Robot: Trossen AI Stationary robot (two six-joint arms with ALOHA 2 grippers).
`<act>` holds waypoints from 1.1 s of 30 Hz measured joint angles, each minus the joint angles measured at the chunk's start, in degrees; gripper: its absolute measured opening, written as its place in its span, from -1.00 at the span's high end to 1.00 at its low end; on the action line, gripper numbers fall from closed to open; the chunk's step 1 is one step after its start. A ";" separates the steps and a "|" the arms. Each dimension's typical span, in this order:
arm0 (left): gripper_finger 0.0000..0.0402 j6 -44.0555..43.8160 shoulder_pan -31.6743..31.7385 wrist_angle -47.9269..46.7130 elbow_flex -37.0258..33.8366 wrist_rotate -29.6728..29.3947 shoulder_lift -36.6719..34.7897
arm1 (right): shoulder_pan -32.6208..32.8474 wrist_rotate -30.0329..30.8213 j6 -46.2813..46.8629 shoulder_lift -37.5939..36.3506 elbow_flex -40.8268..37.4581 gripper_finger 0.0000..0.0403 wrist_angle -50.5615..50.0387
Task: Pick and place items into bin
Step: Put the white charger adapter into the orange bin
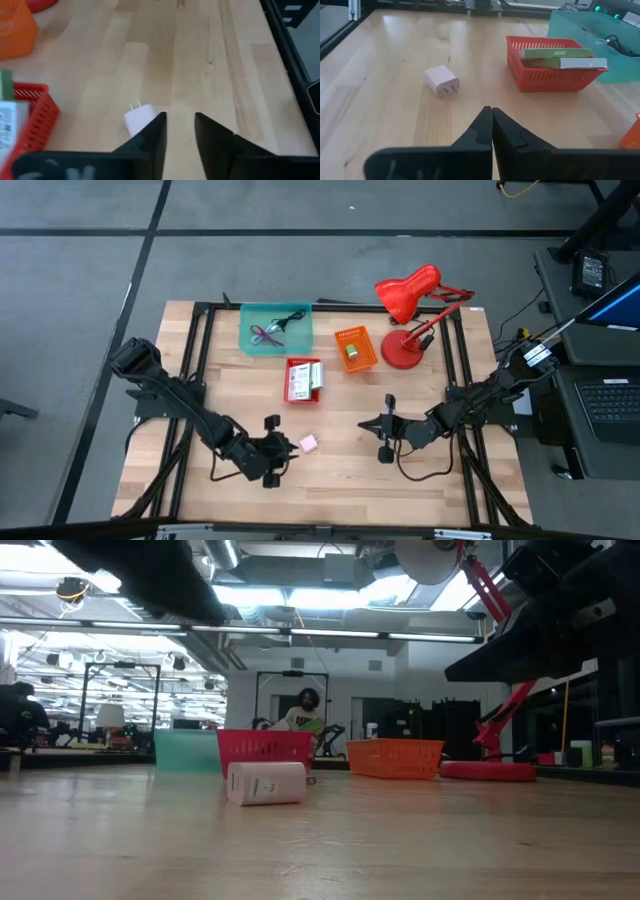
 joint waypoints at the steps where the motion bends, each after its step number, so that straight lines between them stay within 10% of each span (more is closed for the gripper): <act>1: 0.48 -0.86 -0.11 1.10 -0.36 -0.08 0.55 | 0.00 0.00 0.08 0.00 0.00 1.00 -0.08; 14: -0.11 -10.95 1.00 3.99 -0.77 -3.55 8.56 | -0.01 0.00 1.85 0.00 0.00 1.00 -0.73; 33: -0.16 -19.05 4.00 7.26 -0.74 -4.56 17.02 | -0.01 0.00 1.66 0.00 0.00 1.00 -1.39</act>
